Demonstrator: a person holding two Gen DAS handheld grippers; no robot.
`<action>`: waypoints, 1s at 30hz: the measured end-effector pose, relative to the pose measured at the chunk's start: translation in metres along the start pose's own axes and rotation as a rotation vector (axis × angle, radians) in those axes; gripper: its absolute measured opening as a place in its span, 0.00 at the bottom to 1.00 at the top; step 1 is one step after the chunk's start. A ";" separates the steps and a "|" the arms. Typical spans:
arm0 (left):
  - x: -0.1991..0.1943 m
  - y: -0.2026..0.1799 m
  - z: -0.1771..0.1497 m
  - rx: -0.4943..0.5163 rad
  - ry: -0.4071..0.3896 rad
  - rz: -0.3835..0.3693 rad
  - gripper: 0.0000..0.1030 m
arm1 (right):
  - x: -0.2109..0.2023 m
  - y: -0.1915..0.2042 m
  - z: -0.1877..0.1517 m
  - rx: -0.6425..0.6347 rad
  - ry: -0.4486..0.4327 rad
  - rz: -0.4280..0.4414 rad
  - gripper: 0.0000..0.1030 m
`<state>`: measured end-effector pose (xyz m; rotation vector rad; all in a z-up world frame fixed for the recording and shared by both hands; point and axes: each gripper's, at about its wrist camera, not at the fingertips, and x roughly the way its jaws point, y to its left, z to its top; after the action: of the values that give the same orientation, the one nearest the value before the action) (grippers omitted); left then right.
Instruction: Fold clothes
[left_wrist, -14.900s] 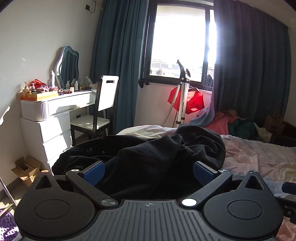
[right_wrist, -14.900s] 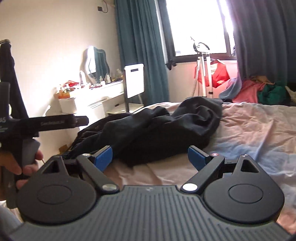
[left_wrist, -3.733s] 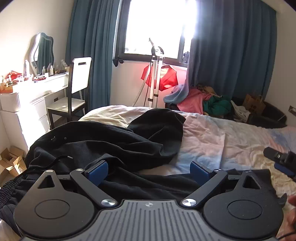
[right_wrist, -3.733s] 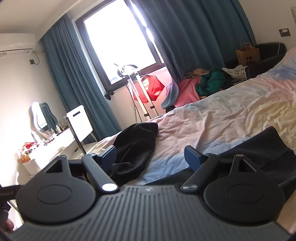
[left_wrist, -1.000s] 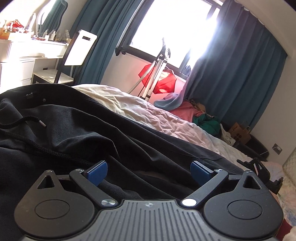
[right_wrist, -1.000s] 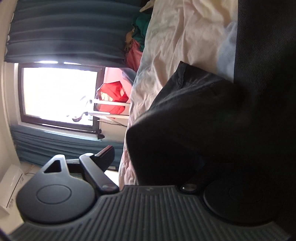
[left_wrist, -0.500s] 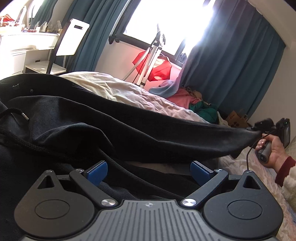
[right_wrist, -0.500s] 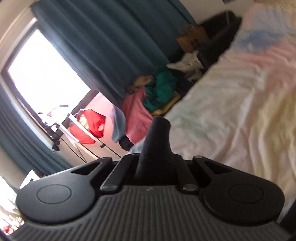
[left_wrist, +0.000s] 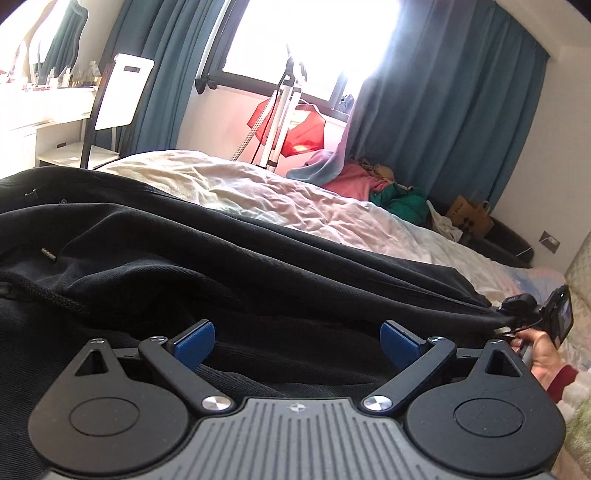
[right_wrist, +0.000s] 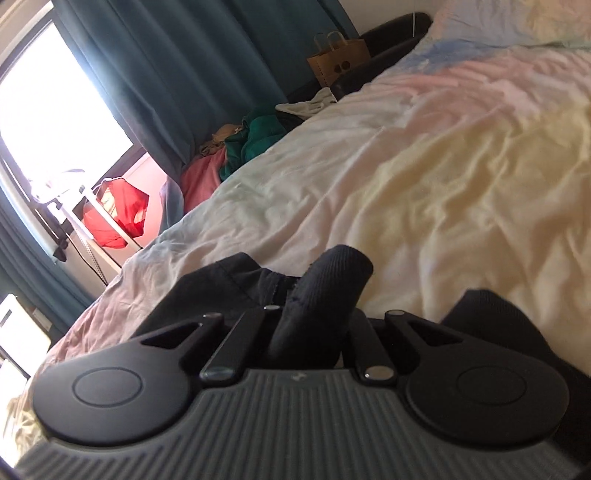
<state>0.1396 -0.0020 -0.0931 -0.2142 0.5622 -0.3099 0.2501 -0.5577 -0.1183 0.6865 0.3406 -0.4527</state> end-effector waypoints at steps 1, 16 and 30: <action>0.000 -0.001 0.000 0.003 -0.002 0.000 0.95 | -0.003 0.008 0.007 -0.011 -0.015 0.005 0.07; -0.005 -0.011 0.002 0.074 0.002 0.051 0.95 | -0.012 -0.049 -0.015 -0.022 0.026 -0.029 0.08; -0.049 -0.030 0.007 0.201 -0.096 0.108 0.95 | -0.108 0.030 -0.007 -0.296 0.040 -0.034 0.72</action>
<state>0.0974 -0.0124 -0.0550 -0.0039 0.4425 -0.2482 0.1720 -0.5020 -0.0596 0.4022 0.4476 -0.4109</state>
